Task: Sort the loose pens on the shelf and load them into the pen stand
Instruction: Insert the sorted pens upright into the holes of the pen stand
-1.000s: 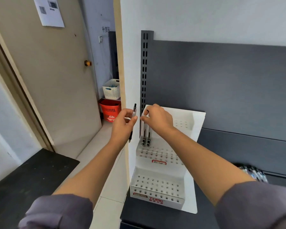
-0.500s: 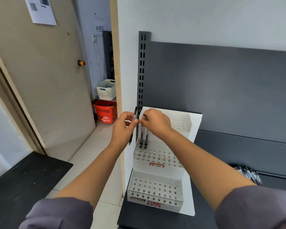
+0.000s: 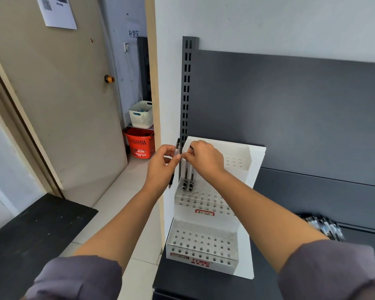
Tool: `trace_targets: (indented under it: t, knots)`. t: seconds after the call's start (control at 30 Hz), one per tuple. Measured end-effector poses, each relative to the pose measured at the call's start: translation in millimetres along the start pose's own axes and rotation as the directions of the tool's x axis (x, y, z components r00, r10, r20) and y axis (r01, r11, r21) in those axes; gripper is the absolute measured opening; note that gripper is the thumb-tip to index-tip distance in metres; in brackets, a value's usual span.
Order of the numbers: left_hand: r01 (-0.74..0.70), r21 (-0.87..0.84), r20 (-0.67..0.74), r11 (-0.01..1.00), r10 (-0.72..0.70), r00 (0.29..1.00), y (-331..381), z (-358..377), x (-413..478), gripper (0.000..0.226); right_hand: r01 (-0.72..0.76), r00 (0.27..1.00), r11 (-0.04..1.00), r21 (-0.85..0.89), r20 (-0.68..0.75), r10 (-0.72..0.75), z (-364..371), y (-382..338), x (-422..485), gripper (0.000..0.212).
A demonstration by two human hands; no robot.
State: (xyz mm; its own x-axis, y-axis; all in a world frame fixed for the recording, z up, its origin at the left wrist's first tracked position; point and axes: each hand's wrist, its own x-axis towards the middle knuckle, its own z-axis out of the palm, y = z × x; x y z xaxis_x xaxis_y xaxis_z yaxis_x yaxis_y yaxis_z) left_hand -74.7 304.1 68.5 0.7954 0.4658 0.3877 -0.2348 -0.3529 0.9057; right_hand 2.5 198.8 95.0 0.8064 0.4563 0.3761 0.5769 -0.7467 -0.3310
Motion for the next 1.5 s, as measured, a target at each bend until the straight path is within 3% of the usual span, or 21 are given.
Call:
trace_targets:
  t: [0.1,0.2,0.33,0.6,0.7,0.77,0.93,1.13,1.33,1.5]
  knots:
    - [-0.004,0.007,0.008,1.000,0.004,1.000,0.2,1.1,-1.1,0.008,0.024,0.995,0.995,0.101,0.093,-0.034,-5.3,4.8,3.7,0.025]
    - [0.003,0.004,0.012,1.000,-0.003,1.000,0.5,2.0,-0.2,0.006,0.035,0.995,0.980,0.196,0.088,-0.053,-9.0,12.0,-0.7,0.036]
    - [0.009,0.004,0.024,1.000,-0.009,1.000,1.0,5.0,1.4,0.008,0.033,0.995,0.988,0.149,0.092,-0.047,-4.8,19.4,-8.1,0.026]
    - [0.010,0.034,0.059,0.999,-0.012,0.998,1.8,4.8,-0.3,0.011,-0.024,0.991,0.969,0.246,0.130,-0.009,-2.4,19.1,-8.6,0.029]
    - [-0.022,0.056,0.040,0.998,0.019,0.999,3.2,3.0,0.0,0.008,-0.075,0.993,0.925,0.371,0.110,0.036,-6.6,19.8,-13.5,0.041]
    - [-0.043,0.062,0.013,0.997,0.042,0.999,6.8,3.7,1.6,0.009,-0.112,0.993,0.876,0.470,0.089,0.080,-11.3,19.8,-15.8,0.034]
    - [-0.099,0.055,-0.026,0.994,0.101,0.995,20.3,12.7,6.0,0.018,-0.099,0.995,0.902,0.421,0.012,0.104,-30.0,22.0,-9.9,0.035]
    - [-0.166,0.030,0.021,0.986,0.165,0.986,35.5,19.0,5.5,0.045,-0.076,0.997,0.924,0.374,0.009,0.079,-54.4,29.9,-3.2,0.039]
    - [-0.228,0.152,0.147,0.962,0.206,0.967,50.2,29.9,7.4,0.053,-0.003,1.000,0.924,0.383,-0.023,0.013,-59.4,36.8,-14.1,0.032]
    - [-0.323,0.401,0.249,0.857,0.237,0.939,49.1,38.3,7.6,0.050,-0.007,0.994,0.889,0.459,-0.093,0.056,-61.1,45.3,-17.2,0.018]
